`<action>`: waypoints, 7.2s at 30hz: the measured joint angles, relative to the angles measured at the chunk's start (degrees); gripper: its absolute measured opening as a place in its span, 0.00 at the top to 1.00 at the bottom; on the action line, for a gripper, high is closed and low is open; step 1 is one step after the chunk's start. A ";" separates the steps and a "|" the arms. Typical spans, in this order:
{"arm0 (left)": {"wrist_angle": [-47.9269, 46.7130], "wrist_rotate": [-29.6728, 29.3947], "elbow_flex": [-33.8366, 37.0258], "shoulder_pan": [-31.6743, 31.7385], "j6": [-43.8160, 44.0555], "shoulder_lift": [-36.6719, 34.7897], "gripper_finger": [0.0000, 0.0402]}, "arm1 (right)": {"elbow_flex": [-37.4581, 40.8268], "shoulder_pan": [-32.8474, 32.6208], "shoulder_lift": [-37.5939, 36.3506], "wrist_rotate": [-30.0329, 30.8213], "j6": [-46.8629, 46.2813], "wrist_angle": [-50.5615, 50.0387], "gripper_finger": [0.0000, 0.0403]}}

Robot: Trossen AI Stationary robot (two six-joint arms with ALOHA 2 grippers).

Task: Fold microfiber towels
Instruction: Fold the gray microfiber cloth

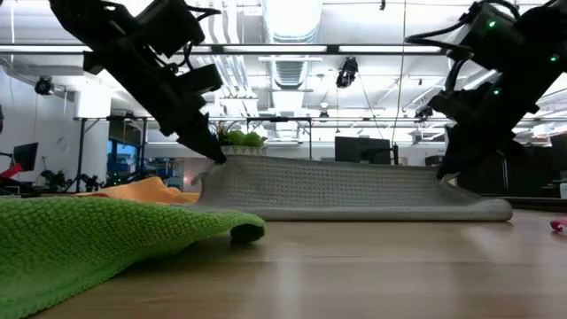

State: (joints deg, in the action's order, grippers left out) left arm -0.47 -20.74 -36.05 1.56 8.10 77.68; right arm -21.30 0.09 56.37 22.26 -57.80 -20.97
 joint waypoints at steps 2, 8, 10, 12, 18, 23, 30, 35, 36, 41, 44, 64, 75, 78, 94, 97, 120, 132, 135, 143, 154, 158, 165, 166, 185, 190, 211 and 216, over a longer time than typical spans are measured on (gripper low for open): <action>0.05 -0.73 -0.02 0.29 -0.04 1.01 1.00 | 0.00 1.60 0.03 -0.27 1.32 0.14 0.98; 0.31 -1.40 -0.04 0.75 -0.02 4.39 1.00 | 0.00 5.14 0.03 -1.35 3.65 0.39 0.98; 0.93 -2.08 -0.04 0.81 -0.04 5.17 1.00 | 0.00 5.84 0.03 -1.54 4.03 0.41 0.98; 1.91 -2.12 -0.04 0.92 -0.04 5.82 1.00 | 0.00 6.61 0.05 -1.59 4.34 0.32 0.98; 3.49 -4.35 -0.04 2.20 0.00 6.29 1.00 | 0.00 8.10 0.07 -1.55 5.82 0.35 0.98; 4.21 -4.93 -0.04 3.45 0.00 6.31 1.00 | 0.00 9.41 0.07 -1.59 7.31 0.35 0.98; 5.68 -5.35 -0.02 6.22 0.15 6.35 0.97 | 0.00 12.41 0.07 -1.22 7.91 -0.27 0.93; 5.76 -5.35 -0.81 7.83 0.07 6.33 0.83 | -0.14 14.25 0.04 -1.20 8.12 -0.27 0.81; 5.87 -5.34 -1.13 7.97 0.07 6.19 0.80 | -0.50 14.41 0.01 -1.20 8.86 -0.28 0.79; 5.95 -4.58 -2.72 8.09 0.07 5.01 0.66 | -4.82 14.19 -0.06 -2.47 15.74 0.09 0.70; 6.03 0.23 -3.04 8.09 0.16 4.42 0.62 | -7.94 13.80 -0.06 -5.69 20.16 0.31 0.68; -2.82 13.56 -6.15 2.23 5.52 14.90 0.98 | -13.75 4.86 -0.08 -9.19 22.06 0.43 0.77; -12.41 13.24 -17.55 -9.82 16.51 23.34 1.00 | -13.75 -4.98 -0.10 -9.20 21.20 0.16 0.84; -12.09 13.59 -21.91 -13.01 23.52 27.28 1.00 | -13.73 -7.05 -0.12 -9.18 21.22 0.15 0.85; -9.69 33.55 -42.60 -12.60 11.40 34.94 1.00 | -13.84 -18.21 -11.84 -6.66 23.22 0.23 0.84; -8.86 31.24 -43.13 -9.07 7.51 33.81 1.00 | -13.84 -21.87 -15.57 -1.40 20.48 0.40 0.84; -14.03 25.34 -78.26 5.88 -10.16 62.15 1.00 | -20.57 -38.94 -12.38 28.72 20.33 7.98 0.87; -30.85 16.65 -78.00 3.81 -8.72 61.20 1.00 | -25.29 -38.58 -11.40 30.56 21.35 -7.26 0.87; -33.64 13.87 -77.92 3.11 -6.93 60.71 1.00 | -25.29 -38.56 -11.77 30.55 21.38 -7.36 0.87; -41.40 1.74 -77.62 0.18 -3.97 59.28 1.00 | -25.05 -38.57 -11.59 30.48 21.74 -7.87 0.87; -59.27 -1.94 -77.15 -2.48 6.81 58.77 1.00 | -24.83 -38.52 -11.37 30.64 21.58 -9.31 0.87; -64.51 -3.62 -77.05 -3.30 12.62 58.79 1.00 | -24.74 -38.50 -11.16 30.91 21.44 -9.30 0.87; -68.45 -15.18 -76.68 -4.98 19.89 56.06 1.00 | -24.57 -38.54 -11.17 31.81 20.83 -9.26 0.87; -68.53 -16.49 -76.65 -5.18 19.74 54.71 1.00 | -24.57 -38.55 -11.10 31.81 20.76 -9.27 0.87; -30.78 24.96 -44.23 -13.69 -7.19 36.82 1.00 | -24.55 -38.59 -7.45 31.30 20.26 -9.23 0.87; -26.33 28.78 -44.98 -14.36 -3.97 39.97 1.00 | -24.55 -38.59 -7.26 29.80 19.88 -9.14 0.87; -10.26 32.94 -46.64 -13.13 -2.97 39.22 1.00 | -24.52 -38.70 -6.97 25.33 17.44 -5.94 0.87; -23.21 29.32 -44.93 -15.69 -10.39 32.56 1.00 | -23.78 -38.70 -3.71 13.21 17.70 -1.66 0.86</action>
State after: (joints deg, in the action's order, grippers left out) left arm -23.69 8.58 -80.98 -14.13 -2.29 110.23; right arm -45.07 -38.61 52.67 35.47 -40.10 -22.64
